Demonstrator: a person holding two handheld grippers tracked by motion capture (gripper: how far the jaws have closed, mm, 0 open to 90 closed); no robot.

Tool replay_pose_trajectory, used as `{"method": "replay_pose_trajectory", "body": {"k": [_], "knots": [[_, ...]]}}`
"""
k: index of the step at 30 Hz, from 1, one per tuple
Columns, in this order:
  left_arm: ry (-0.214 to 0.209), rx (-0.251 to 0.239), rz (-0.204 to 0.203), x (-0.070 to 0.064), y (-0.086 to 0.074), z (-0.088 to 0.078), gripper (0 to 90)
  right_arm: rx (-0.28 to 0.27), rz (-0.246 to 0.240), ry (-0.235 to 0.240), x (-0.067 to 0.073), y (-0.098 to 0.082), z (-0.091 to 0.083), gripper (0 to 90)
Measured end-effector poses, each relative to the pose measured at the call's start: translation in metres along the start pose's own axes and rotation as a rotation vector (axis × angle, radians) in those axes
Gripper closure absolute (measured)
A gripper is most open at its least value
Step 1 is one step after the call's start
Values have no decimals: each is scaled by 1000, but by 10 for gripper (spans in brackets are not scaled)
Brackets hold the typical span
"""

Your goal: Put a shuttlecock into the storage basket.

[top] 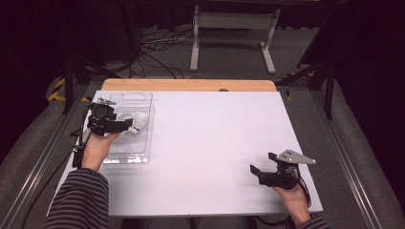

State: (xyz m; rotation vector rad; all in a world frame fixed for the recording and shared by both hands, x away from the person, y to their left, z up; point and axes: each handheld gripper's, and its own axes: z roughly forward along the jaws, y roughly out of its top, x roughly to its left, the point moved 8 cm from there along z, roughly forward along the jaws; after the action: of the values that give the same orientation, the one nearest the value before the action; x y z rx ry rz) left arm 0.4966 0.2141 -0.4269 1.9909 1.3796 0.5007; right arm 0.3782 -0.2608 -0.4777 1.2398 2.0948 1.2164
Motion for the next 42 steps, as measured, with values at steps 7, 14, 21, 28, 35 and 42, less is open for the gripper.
{"method": "replay_pose_trajectory", "body": {"k": [7,14,21,28,35,42], "knots": [[-3,-20,27,-3,0,-7,277,-8,3,1,-1,1,-1,101],[-10,-14,40,-5,-2,-10,245,-7,5,2,0,0,-2,101],[-35,-22,30,-8,-3,-15,230,-11,6,2,0,0,-2,101],[-43,-26,39,-11,-6,-20,225,-16,15,4,0,0,-4,101],[-50,-33,45,-12,-9,-26,219,-17,17,4,0,0,-4,101],[-73,-56,36,-17,-14,-33,212,-15,18,2,0,1,-3,101]]}}
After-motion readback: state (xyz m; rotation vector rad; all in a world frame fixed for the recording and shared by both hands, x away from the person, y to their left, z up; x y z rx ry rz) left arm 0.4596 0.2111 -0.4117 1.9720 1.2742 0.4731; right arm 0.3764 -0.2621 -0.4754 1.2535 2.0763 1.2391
